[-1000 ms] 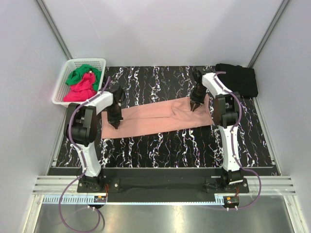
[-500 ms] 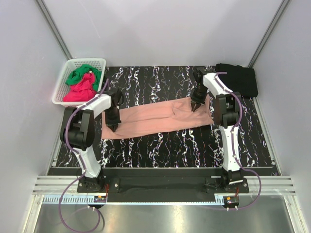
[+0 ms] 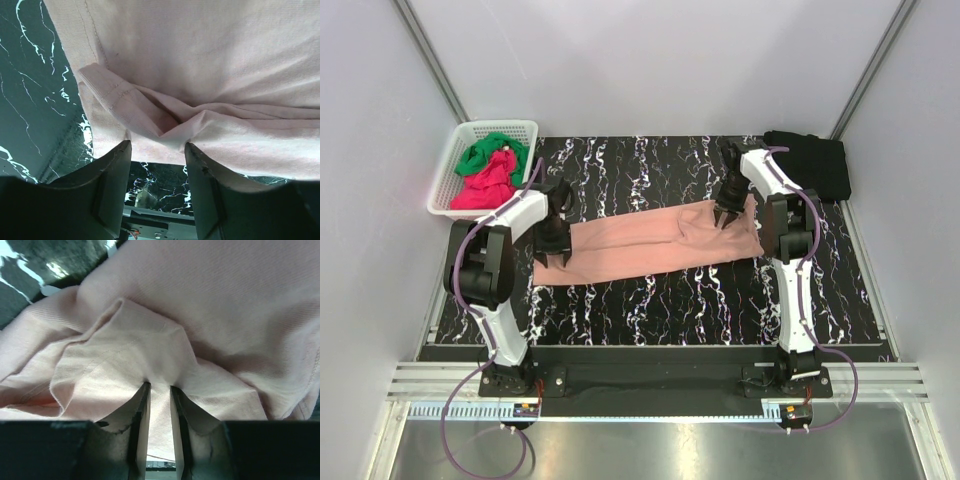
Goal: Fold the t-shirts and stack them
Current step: Fold the tshirt
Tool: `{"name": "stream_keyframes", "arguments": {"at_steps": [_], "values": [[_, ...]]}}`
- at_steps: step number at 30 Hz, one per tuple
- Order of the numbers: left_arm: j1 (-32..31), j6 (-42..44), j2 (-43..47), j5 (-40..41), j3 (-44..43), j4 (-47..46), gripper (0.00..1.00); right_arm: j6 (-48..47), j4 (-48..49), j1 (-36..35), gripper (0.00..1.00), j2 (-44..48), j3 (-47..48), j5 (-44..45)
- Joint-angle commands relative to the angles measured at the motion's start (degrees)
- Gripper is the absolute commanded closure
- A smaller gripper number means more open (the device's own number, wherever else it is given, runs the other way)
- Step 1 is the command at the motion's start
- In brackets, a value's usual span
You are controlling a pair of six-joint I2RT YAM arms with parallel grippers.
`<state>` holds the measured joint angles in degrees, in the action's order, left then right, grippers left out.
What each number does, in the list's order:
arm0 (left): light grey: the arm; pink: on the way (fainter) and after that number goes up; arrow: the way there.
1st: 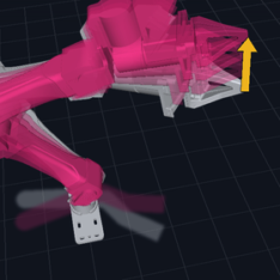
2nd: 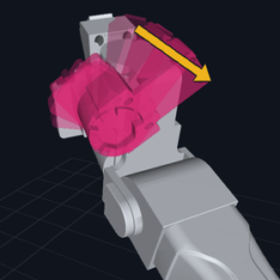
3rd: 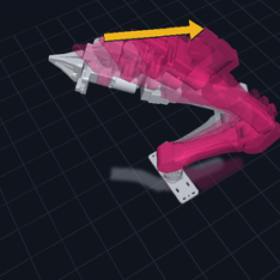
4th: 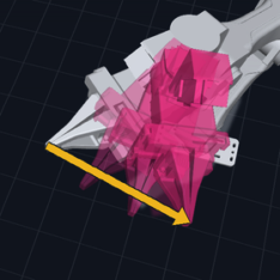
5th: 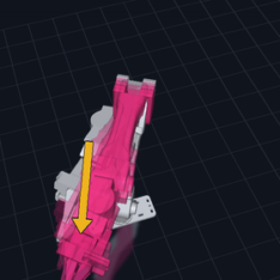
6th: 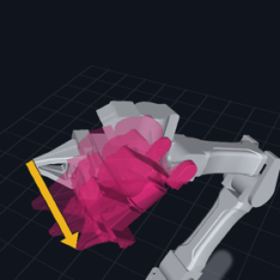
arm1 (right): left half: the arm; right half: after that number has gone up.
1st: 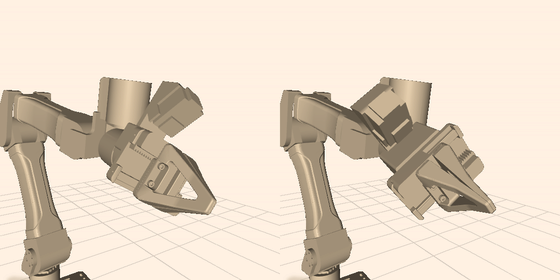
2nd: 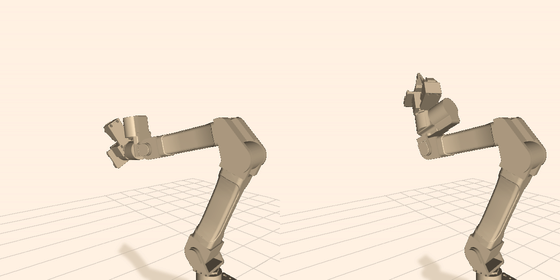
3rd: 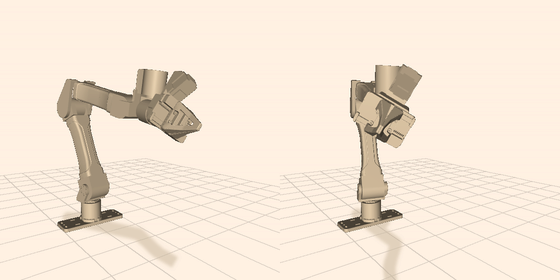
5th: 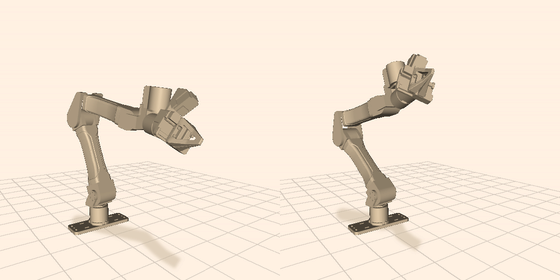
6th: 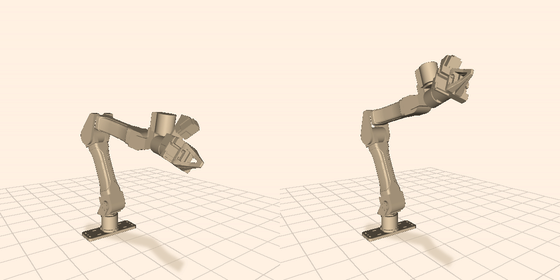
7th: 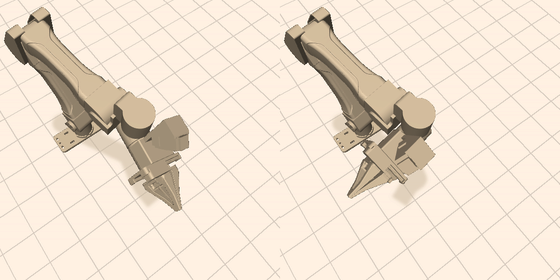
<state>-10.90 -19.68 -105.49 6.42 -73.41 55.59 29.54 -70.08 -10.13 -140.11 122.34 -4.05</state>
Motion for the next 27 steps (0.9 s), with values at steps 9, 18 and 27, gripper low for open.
{"name": "stream_keyframes", "arguments": {"at_steps": [9,18,27], "values": [[0.3,1.9,3.8,-2.3,-1.0,-1.0,0.48,-3.0,2.5,0.8,0.72,9.7,1.9,1.2],[0.3,1.8,5.2,-5.1,-3.1,-5.6,0.42,-3.4,4.7,0.8,0.73,16.4,-4.6,-5.8],[-0.4,1.3,28.4,0.2,5.2,-5.9,0.44,-1.5,12.7,-2.7,0.74,44.4,-32.6,-4.0]]}}
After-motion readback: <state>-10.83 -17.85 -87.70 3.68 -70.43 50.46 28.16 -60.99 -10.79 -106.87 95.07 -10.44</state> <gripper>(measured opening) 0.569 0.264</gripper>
